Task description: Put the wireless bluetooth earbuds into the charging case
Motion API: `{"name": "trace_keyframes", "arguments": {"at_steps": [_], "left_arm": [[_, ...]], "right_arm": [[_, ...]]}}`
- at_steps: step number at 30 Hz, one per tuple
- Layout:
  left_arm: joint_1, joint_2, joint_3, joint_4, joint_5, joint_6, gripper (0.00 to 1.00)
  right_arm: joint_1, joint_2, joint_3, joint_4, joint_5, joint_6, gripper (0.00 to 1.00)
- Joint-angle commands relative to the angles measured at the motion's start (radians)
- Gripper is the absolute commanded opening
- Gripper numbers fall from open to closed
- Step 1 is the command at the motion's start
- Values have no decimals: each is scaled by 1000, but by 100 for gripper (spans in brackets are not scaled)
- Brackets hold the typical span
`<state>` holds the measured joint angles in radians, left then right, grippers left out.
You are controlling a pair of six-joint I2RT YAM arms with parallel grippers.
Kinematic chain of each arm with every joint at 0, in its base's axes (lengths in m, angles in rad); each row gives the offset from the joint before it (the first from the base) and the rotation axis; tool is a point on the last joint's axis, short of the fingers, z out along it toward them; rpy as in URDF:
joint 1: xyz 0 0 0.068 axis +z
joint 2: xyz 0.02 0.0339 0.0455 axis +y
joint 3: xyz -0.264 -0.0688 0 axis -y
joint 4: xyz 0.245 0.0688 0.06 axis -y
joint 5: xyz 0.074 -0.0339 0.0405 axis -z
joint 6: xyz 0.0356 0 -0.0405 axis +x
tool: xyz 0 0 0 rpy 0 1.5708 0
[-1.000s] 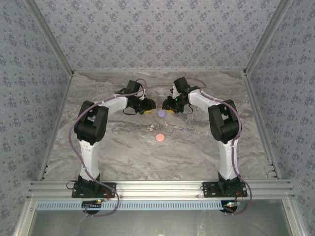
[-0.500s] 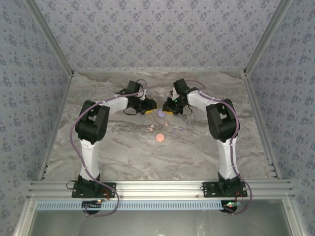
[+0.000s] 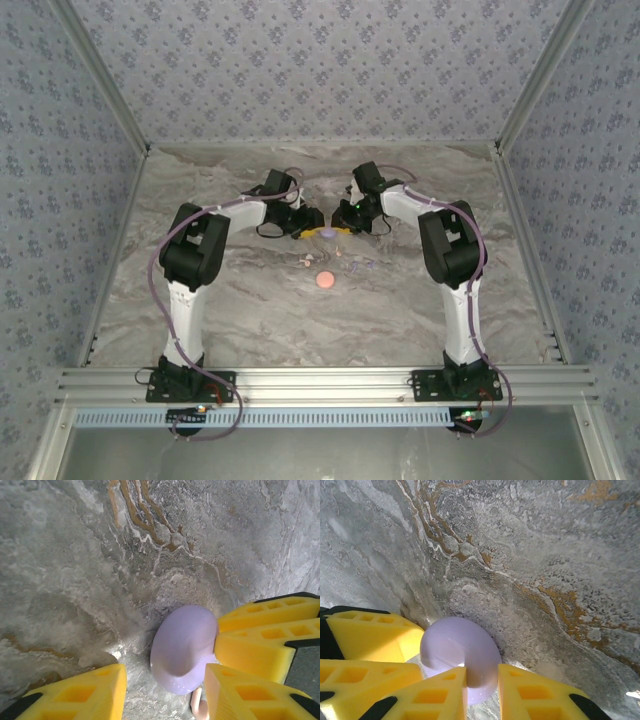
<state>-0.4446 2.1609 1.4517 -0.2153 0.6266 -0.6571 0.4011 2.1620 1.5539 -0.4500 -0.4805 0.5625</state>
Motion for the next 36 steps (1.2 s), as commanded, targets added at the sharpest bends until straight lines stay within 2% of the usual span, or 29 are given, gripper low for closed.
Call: {"name": "trace_keyframes", "arguments": {"at_steps": [1,36], "left_arm": [[-7,26,10,30,38,-27,45],[-20,59,-25,158,112,-129,33]], "right_arm": [[-8,15,-37,-22,20,17,21],[-39,39,-41,5,-79,-15,24]]}}
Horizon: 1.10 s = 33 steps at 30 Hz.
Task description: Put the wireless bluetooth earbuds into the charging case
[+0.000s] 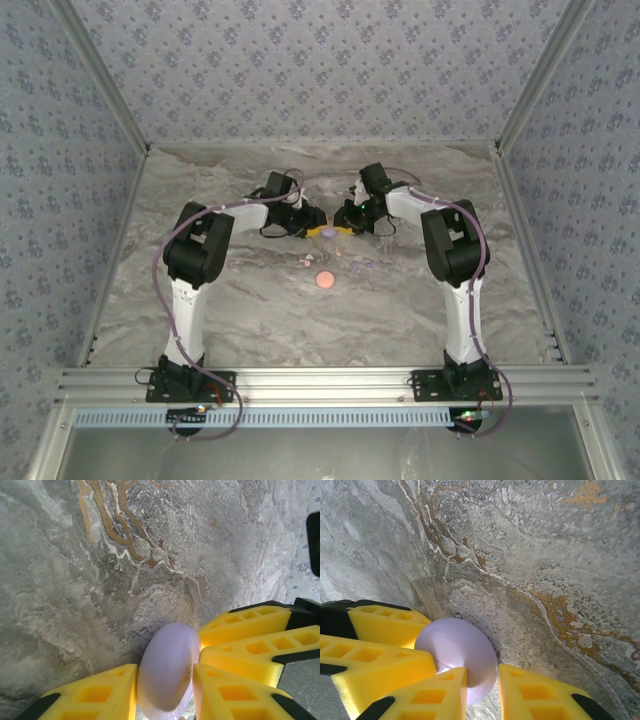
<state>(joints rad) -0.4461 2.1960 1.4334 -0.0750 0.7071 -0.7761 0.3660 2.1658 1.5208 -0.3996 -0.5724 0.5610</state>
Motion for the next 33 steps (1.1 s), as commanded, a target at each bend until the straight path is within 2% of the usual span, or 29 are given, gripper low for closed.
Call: {"name": "trace_keyframes", "arguments": {"at_steps": [1,8,13,16,26,33], "left_arm": [[-18,23,-8,20,34,-12,33],[-20,20,-15,40,36,-31,32],[-18,6,-33,67,21,-46,23],[-15,-19,-46,67,-4,-40,21],[31,-179,-156,161,-61,-29,22],[60,-343,-217,227,-39,35,22]], "right_arm": [[-4,35,-8,-44,11,-12,24],[-5,34,-1,-42,0,-9,24],[-6,24,-7,-44,3,-6,25],[-11,-5,-18,-41,15,-9,28],[-38,-178,-61,-27,13,-70,36],[-62,-297,-66,11,-92,-146,43]]}}
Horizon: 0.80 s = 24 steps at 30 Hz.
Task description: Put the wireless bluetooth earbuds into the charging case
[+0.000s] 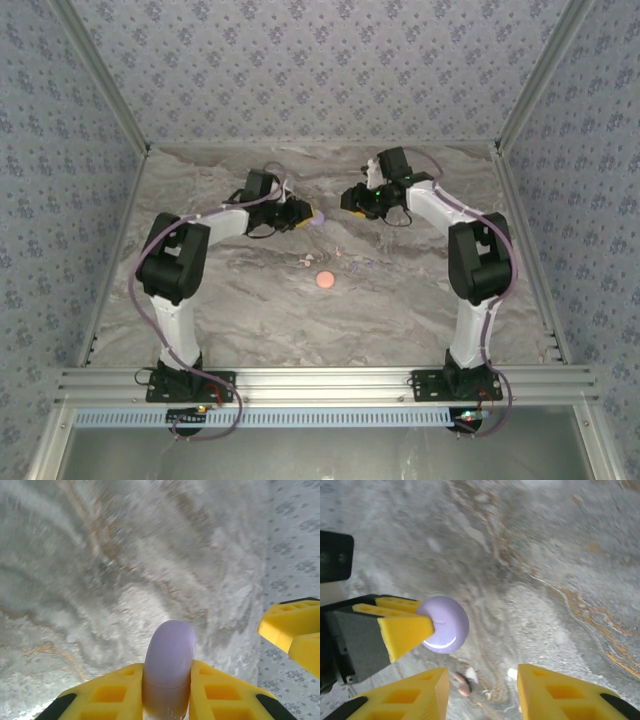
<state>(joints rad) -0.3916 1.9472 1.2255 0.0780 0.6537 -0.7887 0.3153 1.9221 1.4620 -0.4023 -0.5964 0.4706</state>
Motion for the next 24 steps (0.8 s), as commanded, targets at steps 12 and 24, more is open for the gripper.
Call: {"name": "trace_keyframes", "arguments": {"at_steps": [12,24], "left_arm": [[10,-306,-58,184,121,128,22],[-10,-367,-67,185,171,178,21]], "right_arm": [[-48,-167,42,75,-365,-145,50],[-29,-186,62,101,-468,-171,56]]}}
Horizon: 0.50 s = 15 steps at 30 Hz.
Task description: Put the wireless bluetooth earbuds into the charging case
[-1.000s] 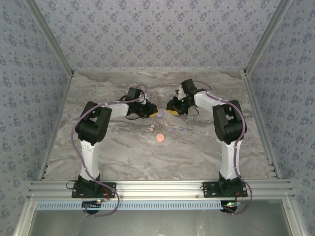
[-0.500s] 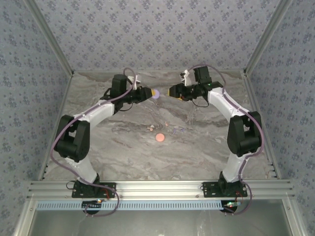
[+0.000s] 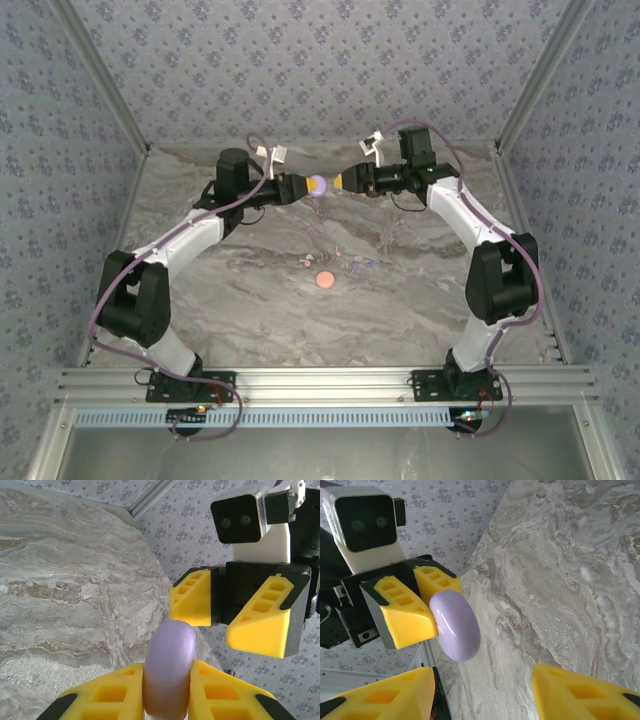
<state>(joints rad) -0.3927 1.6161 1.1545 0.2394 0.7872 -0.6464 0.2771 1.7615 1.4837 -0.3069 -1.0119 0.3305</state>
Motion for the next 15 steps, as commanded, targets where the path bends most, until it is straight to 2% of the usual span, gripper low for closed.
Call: {"name": "trace_keyframes", "arguments": {"at_steps": [1,15], "left_arm": [[-13,-36,7,26,46,37,21],[-36,-33,26,25,71,40,21]], "right_arm": [[14,-22,46,-4,-51,-37,56],[38,7,87,-58,-77,-80,54]]}}
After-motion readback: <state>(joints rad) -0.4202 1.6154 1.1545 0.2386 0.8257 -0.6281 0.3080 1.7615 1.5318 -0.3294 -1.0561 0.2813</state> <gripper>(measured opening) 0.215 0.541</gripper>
